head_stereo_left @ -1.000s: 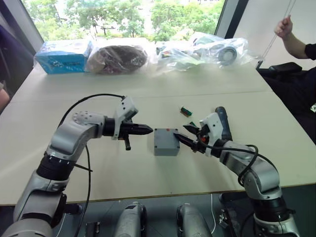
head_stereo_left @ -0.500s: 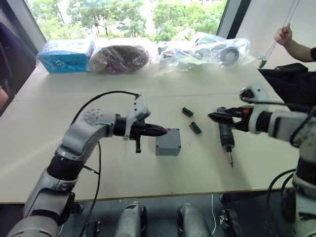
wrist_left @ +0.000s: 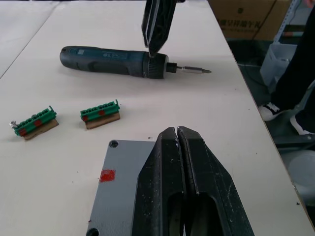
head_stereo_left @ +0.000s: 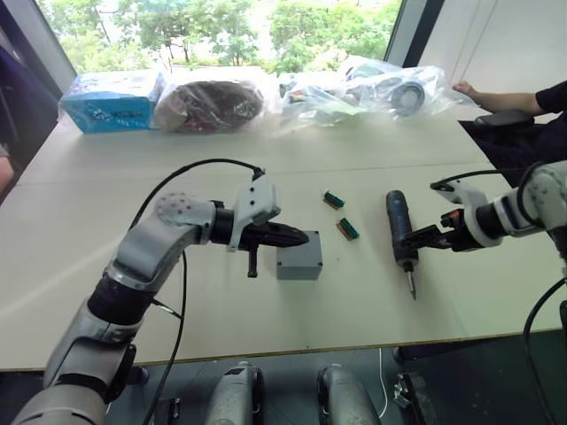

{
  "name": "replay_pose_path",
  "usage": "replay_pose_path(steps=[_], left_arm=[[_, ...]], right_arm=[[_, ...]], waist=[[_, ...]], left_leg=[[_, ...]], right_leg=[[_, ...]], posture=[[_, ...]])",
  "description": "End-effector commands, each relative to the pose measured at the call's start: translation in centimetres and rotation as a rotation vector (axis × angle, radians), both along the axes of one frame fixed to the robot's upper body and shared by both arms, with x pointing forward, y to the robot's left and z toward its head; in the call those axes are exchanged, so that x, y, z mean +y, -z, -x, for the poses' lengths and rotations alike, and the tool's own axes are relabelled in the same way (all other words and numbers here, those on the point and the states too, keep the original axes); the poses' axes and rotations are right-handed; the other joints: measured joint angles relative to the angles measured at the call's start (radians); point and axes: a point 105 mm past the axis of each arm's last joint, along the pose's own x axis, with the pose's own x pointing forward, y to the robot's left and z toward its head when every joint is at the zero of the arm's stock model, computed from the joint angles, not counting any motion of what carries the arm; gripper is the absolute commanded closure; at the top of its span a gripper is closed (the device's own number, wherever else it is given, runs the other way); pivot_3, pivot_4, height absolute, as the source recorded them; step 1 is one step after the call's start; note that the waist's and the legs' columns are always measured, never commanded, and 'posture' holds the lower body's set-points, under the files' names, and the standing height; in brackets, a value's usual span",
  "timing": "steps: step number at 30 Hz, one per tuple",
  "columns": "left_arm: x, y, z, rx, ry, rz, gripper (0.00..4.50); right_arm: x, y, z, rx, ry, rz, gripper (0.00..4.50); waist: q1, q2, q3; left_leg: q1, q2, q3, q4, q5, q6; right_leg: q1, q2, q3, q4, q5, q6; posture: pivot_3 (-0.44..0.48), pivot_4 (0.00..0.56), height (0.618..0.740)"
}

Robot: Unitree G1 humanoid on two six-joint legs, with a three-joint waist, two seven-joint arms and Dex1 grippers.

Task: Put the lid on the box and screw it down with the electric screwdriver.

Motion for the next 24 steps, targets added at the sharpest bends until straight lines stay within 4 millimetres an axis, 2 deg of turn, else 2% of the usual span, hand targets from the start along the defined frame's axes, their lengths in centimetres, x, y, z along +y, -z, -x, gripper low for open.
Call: replay_pose_path(steps=[1, 8, 10, 11, 12, 15, 16, 20, 22, 24], left_arm=[[0.1, -0.2, 0.6, -0.016, -0.014, 0.014, 4.5], [-0.2, 0.1, 0.9, -0.007, -0.049, 0.029, 4.5], [-0.2, 0.3, 1.0, -0.002, -0.058, 0.032, 4.5], [-0.1, 0.3, 1.1, 0.001, -0.063, 0.033, 4.5], [0.0, 0.4, 1.1, 0.002, -0.07, 0.034, 4.5], [0.3, 0.4, 0.9, 0.004, -0.094, 0.036, 4.5], [0.4, 0.4, 0.8, 0.005, -0.101, 0.036, 4.5], [1.0, 0.6, 0.2, 0.009, -0.126, 0.025, 4.5], [1.8, 0.7, -0.4, 0.014, -0.151, 0.014, 4.5], [2.4, 0.8, -0.9, 0.019, -0.165, 0.007, 4.5]], right_arm=[[0.6, -0.2, -1.1, -0.009, -0.037, 0.019, 0.19], [0.8, 1.8, -2.4, 0.029, -0.093, 0.092, 0.19], [0.9, 2.4, -2.6, 0.044, -0.117, 0.129, 0.83], [1.0, 2.6, -2.6, 0.054, -0.134, 0.148, 0.92], [1.0, 2.8, -2.5, 0.065, -0.139, 0.159, 1.21], [0.9, 3.2, -2.2, 0.086, -0.146, 0.185, 2.39], [0.9, 3.3, -2.2, 0.086, -0.145, 0.192, 2.62], [1.0, 2.2, -3.1, 0.021, -0.102, 0.173, 2.69], [0.8, -0.3, -4.6, -0.113, -0.061, 0.15, 2.69], [0.8, -2.9, -6.0, -0.326, -0.087, 0.16, 2.69]], waist=[[-0.001, 0.0, 0.0], [-0.001, -0.001, 0.0], [-0.002, -0.001, -0.001], [-0.002, -0.001, -0.001], [-0.002, -0.001, -0.001], [-0.002, -0.001, -0.001], [-0.002, -0.001, -0.001], [-0.001, -0.002, -0.001], [-0.003, -0.002, -0.001], [-0.002, 0.0, 0.0]], left_leg=[[0.0, 0.0, 0.0, 0.0, 0.0, 0.0], [0.0, -0.001, 0.0, 0.001, 0.0, 0.0], [0.0, -0.001, 0.0, 0.001, 0.0, 0.0], [0.001, -0.001, 0.0, 0.001, 0.0, 0.0], [0.001, 0.0, 0.0, 0.001, 0.0, 0.0], [0.001, 0.0, 0.0, 0.001, 0.0, 0.0], [0.001, 0.0, -0.001, 0.001, 0.0, 0.0], [0.001, -0.001, -0.001, 0.001, 0.0, 0.0], [0.001, -0.001, -0.001, 0.001, 0.0, 0.0], [0.001, -0.001, 0.001, 0.001, 0.0, -0.001]], right_leg=[[0.0, 0.0, 0.0, 0.0, 0.0, 0.0], [0.001, 0.0, 0.0, 0.0, 0.0, 0.0], [0.001, 0.0, 0.0, 0.0, 0.0, 0.0], [0.001, 0.0, 0.0, 0.0, 0.0, 0.0], [0.001, 0.0, 0.0, 0.001, 0.0, 0.0], [0.001, 0.0, 0.0, 0.001, 0.0, 0.0], [0.001, 0.0, 0.0, 0.001, 0.0, 0.0], [0.002, 0.0, 0.0, 0.001, 0.0, 0.0], [0.002, 0.0, 0.0, 0.001, 0.0, 0.0], [0.0, 0.0, 0.0, 0.001, 0.0, 0.001]], posture=[[0.0, 0.15, 0.74], [0.0, 0.15, 0.74], [0.0, 0.15, 0.74], [0.0, 0.15, 0.74], [0.0, 0.15, 0.74], [0.0, 0.15, 0.74], [0.0, 0.15, 0.74], [0.0, 0.15, 0.74], [0.0, 0.15, 0.74], [0.0, 0.15, 0.74]])
